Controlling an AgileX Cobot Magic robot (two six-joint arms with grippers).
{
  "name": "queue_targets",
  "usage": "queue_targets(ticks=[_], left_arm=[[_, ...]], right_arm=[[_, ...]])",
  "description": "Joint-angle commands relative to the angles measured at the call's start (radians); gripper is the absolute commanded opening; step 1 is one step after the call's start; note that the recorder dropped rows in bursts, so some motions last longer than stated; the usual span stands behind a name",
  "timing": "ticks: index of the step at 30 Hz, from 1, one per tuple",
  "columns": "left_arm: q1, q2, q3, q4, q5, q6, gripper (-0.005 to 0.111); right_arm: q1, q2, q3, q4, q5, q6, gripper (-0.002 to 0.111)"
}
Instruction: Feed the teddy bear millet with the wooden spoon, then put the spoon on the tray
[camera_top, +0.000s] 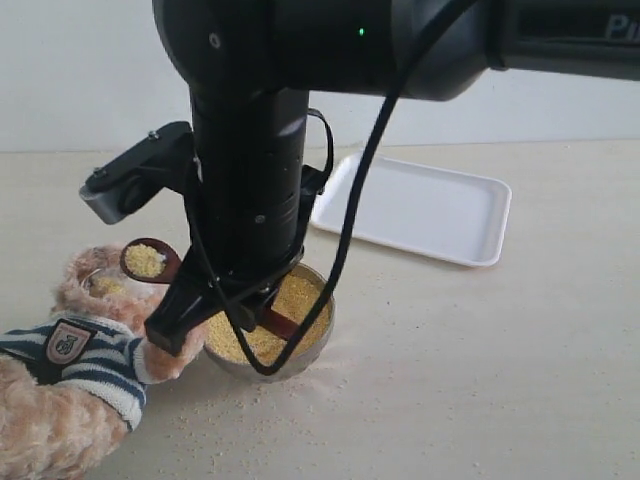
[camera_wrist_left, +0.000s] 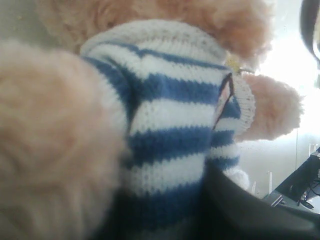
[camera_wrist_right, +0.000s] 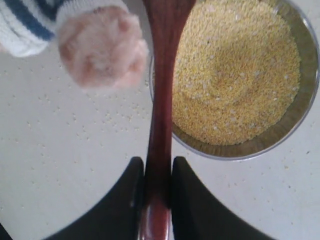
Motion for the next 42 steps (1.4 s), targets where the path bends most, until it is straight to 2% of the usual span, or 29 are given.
queue_targets(ticks=[1,15,27,42], left_arm=[[0.002,-0.008,-0.003,-0.014,0.020,0.002,0.005],[0.002,-0.008,-0.003,-0.013,0.020,0.005,0.005],[0.002,-0.008,-0.003,-0.013,0.020,0.005,0.005],[0.002,-0.008,-0.003,-0.013,0.020,0.005,0.005]], right_arm=[[0.014,0.026,-0.068,-0.009,-0.001,-0.003,0.001],[0.055,0.157,-0.225,-0.031,-0.001,-0.015,0.001],[0.102,0.171,-0.231,-0.288,-0.001,-0.010,0.001],[0.155,0.211,-0.224,-0.458,-0.001,0.001,0.001]])
